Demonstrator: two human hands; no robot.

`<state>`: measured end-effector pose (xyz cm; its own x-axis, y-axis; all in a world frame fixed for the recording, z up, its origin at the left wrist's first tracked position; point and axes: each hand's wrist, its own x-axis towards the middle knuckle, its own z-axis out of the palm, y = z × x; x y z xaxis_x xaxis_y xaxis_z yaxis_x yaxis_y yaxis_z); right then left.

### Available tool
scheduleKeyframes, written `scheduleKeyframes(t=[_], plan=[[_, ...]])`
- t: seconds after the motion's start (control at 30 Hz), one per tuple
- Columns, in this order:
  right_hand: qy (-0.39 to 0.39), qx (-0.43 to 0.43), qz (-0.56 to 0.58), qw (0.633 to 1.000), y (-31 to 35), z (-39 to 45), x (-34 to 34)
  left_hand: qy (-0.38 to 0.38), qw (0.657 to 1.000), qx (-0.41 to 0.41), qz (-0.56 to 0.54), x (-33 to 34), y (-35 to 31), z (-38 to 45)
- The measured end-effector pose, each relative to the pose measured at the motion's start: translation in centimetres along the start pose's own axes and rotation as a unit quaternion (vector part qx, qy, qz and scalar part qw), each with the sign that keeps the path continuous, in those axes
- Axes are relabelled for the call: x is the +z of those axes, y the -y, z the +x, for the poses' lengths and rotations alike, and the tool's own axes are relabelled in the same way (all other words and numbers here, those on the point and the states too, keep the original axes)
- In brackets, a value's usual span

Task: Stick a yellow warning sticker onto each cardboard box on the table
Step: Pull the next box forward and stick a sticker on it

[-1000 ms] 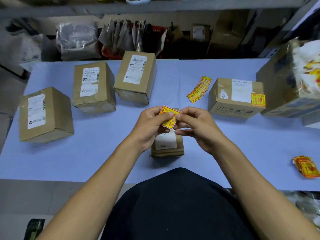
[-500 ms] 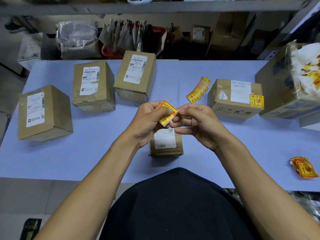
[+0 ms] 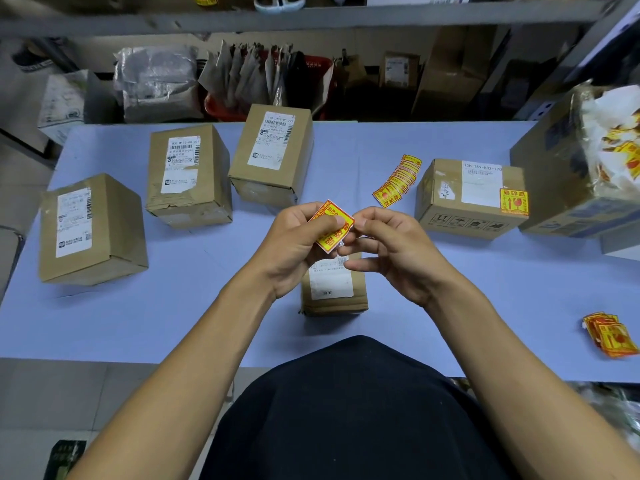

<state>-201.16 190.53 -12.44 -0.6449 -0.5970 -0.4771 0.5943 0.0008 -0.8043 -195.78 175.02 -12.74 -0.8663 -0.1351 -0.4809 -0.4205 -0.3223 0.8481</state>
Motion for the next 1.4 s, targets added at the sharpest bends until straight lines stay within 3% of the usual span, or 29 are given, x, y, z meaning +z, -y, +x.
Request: scheduleKeyframes(t=[0.13, 0.23, 0.37, 0.67, 0.87, 0.97, 1.1, 1.23, 1.4], plan=[[-0.047, -0.041, -0.040, 0.997, -0.7, 0.1, 0.2, -0.079, 0.996, 0.037, 0.014, 0.4, 1.1, 0.3], [-0.087, -0.083, -0.088, 0.989, -1.1, 0.4, 0.2, -0.161, 0.967, 0.115, 0.158, 0.6, 1.9, 0.2], [-0.093, -0.119, -0.155, 0.976, -1.5, 0.6, 0.3, -0.109, 0.966, 0.154, 0.179, 0.9, 2.1, -0.1], [-0.090, -0.152, -0.225, 0.958, -2.6, -0.1, -0.1, -0.093, 0.983, 0.122, 0.099, 1.4, 3.4, -1.3], [-0.112, -0.116, -0.232, 0.959, -4.0, -0.6, -1.6, -0.129, 0.982, 0.081, 0.111, 2.7, 4.9, -1.2], [-0.167, -0.076, -0.233, 0.955, -5.2, -0.2, -3.4, -0.160, 0.982, 0.048, 0.085, 3.1, 5.5, -1.0], [-0.267, 0.000, -0.208, 0.941, -7.8, 1.0, -7.4, -0.204, 0.978, 0.014, 0.037, 2.6, 6.2, -0.7], [-0.302, 0.076, -0.194, 0.930, -10.4, 2.2, -10.6, -0.220, 0.975, -0.005, 0.032, 2.1, 6.5, -0.8], [-0.326, 0.137, -0.274, 0.895, -13.7, 3.3, -13.6, -0.221, 0.974, -0.011, 0.058, 1.9, 6.9, -1.0]])
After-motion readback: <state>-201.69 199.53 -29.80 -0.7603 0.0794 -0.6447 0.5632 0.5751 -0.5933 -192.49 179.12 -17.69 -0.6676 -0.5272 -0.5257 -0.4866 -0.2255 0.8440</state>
